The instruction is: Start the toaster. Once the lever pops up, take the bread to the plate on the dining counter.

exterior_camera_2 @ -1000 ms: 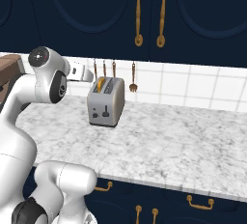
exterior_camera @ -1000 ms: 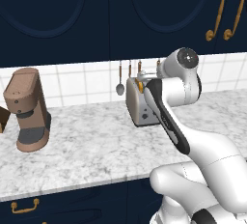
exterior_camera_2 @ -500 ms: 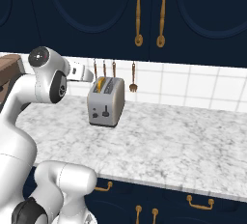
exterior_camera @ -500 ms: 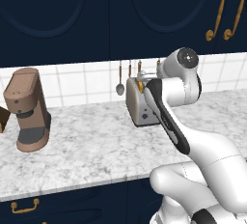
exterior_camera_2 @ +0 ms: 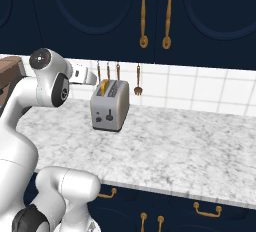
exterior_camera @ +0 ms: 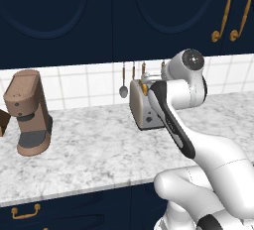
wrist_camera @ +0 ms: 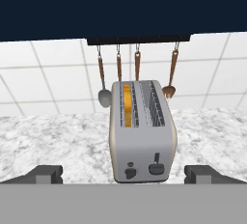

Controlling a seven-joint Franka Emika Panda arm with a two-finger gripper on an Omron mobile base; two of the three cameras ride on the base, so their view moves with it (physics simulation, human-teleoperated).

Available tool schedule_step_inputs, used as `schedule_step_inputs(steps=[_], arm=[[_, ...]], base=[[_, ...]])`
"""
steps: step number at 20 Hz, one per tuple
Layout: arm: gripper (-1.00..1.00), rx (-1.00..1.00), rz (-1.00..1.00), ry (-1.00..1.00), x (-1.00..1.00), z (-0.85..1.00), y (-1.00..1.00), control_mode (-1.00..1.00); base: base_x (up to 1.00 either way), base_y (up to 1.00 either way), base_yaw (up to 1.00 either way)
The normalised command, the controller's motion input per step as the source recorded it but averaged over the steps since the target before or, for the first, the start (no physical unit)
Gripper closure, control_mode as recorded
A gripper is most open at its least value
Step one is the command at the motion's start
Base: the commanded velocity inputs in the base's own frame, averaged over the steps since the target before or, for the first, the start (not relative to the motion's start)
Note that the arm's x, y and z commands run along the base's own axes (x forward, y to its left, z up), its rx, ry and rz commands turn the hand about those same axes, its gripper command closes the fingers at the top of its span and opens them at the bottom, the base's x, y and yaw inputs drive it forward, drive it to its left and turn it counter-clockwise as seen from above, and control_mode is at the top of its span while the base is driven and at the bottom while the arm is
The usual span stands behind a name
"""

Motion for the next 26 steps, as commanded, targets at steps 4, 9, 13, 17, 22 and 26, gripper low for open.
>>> schedule_step_inputs(steps=[4,9,13,17,22,26], arm=[[-1.00,0.00,0.00,0.00,0.00,0.00,0.00,-1.00],[-1.00,0.00,0.00,0.00,0.00,0.00,0.00,-1.00],[-1.00,0.00,0.00,0.00,0.00,0.00,0.00,-1.00],[-1.00,0.00,0.00,0.00,0.00,0.00,0.00,-1.00],[-1.00,0.00,0.00,0.00,0.00,0.00,0.00,-1.00],[-1.00,0.00,0.00,0.00,0.00,0.00,0.00,-1.00]], base=[[0.00,0.00,0.00],[0.00,0.00,0.00],[0.00,0.00,0.00],[0.00,0.00,0.00],[0.00,0.00,0.00],[0.00,0.00,0.00]])
